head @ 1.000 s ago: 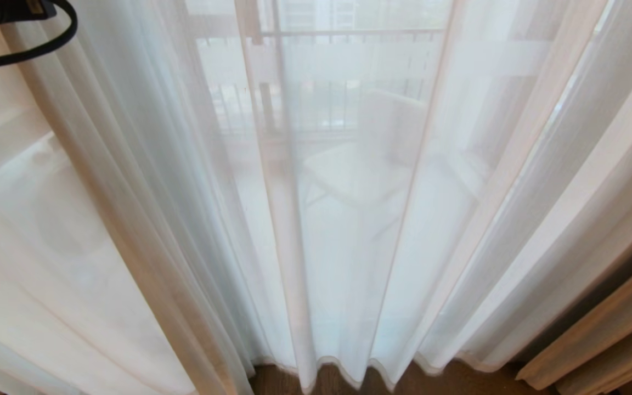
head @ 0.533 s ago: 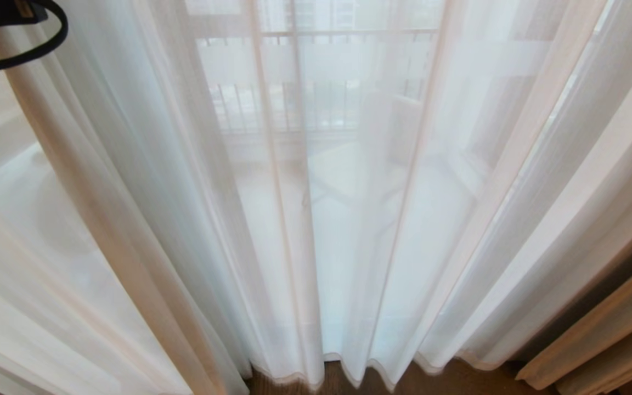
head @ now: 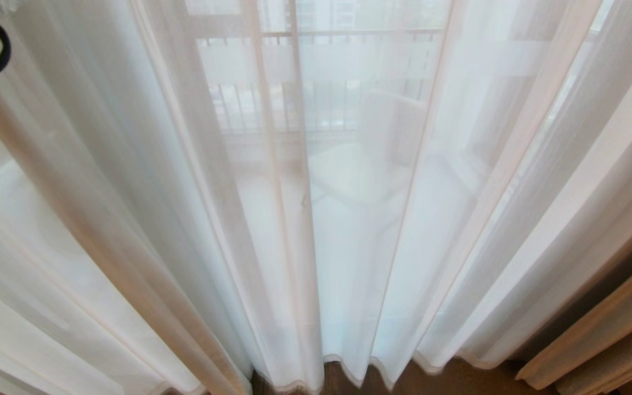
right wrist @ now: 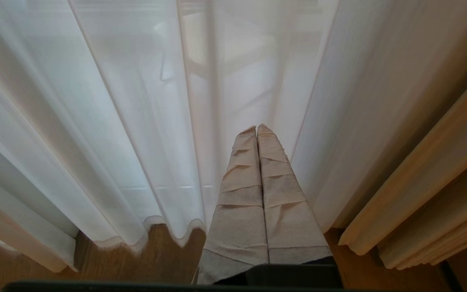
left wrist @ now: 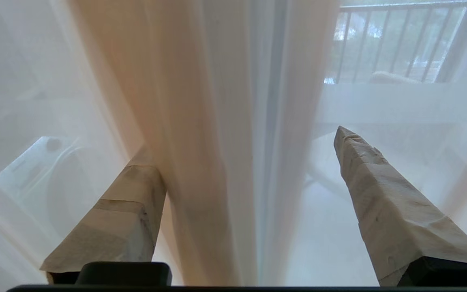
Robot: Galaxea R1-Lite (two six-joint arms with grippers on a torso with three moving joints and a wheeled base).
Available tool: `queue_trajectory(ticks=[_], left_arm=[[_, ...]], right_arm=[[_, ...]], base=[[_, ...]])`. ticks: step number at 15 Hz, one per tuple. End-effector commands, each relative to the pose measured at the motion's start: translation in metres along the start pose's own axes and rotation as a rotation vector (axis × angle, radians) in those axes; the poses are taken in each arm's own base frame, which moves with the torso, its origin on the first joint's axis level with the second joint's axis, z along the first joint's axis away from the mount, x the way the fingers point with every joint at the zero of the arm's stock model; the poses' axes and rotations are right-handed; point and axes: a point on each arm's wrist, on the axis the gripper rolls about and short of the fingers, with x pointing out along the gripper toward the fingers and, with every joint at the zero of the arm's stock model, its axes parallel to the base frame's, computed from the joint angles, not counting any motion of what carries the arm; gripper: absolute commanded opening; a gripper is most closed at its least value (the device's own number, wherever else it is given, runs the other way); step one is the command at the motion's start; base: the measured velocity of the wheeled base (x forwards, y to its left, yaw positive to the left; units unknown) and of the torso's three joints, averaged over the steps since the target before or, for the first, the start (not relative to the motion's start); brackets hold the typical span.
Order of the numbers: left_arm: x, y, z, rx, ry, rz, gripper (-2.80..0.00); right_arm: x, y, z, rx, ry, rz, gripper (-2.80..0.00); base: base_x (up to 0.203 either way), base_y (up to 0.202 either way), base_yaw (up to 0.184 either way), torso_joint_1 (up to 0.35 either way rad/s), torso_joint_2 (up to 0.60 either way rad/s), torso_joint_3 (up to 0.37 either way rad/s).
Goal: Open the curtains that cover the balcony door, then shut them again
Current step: Close the outer curtains on both sides
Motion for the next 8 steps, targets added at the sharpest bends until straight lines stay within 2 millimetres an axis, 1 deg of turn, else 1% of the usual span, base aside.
queue_trajectory(ticks=[1, 6, 8], left_arm=[[-0.038, 0.01, 0.004, -0.005, -0.038, 0.008, 0.0], [-0.087, 0.023, -0.004, 0.003, -0.008, 0.011, 0.0], [-0.101, 0.026, -0.011, 0.009, 0.012, 0.01, 0.0]], right_arm=[[0.0, 0.0, 0.0, 0.0, 0.001, 0.001, -2.8], [0.0, 0.0, 0.0, 0.0, 0.001, 0.001, -2.8], [0.0, 0.0, 0.0, 0.0, 0.001, 0.001, -2.8]], base=[[0.0, 0.0, 0.0, 0.0, 0.0, 0.0], [0.0, 0.0, 0.0, 0.0, 0.0, 0.0], [0.0, 0.0, 0.0, 0.0, 0.0, 0.0]])
